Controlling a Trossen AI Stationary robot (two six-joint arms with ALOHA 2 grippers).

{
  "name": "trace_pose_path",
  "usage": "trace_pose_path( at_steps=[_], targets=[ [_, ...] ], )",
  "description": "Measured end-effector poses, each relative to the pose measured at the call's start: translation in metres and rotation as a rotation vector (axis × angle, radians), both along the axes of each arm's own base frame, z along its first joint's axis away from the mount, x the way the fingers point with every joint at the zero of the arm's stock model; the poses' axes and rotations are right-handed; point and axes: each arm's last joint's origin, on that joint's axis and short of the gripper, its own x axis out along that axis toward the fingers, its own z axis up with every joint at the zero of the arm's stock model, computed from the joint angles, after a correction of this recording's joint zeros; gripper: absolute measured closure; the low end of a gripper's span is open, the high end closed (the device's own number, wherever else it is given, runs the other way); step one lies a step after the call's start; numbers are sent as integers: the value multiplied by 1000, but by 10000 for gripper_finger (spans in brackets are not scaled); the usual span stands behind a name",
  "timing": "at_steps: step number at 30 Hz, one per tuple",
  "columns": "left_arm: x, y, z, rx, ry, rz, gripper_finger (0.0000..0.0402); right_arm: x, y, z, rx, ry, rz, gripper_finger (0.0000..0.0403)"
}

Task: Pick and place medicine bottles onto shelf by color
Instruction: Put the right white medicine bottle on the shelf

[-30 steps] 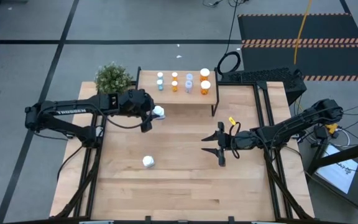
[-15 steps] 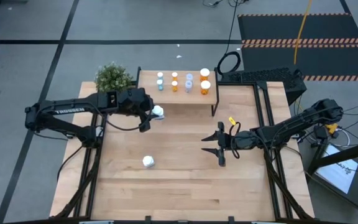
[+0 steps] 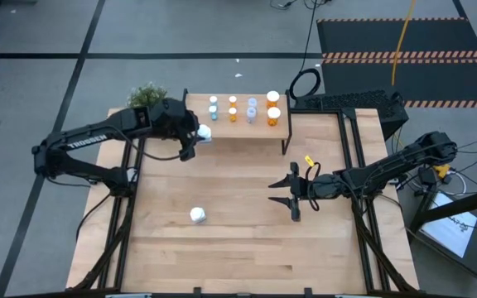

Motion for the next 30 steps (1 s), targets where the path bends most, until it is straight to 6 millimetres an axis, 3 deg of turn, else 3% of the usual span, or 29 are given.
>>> trace_pose_path(
  at_steps=[19, 30],
  targets=[
    [-36, 53, 38, 90, -19, 84, 213, 0, 0, 0, -5, 1, 2, 234],
    [-55, 79, 43, 119, -46, 97, 213, 0, 0, 0, -23, 1, 7, 234]
  ],
)
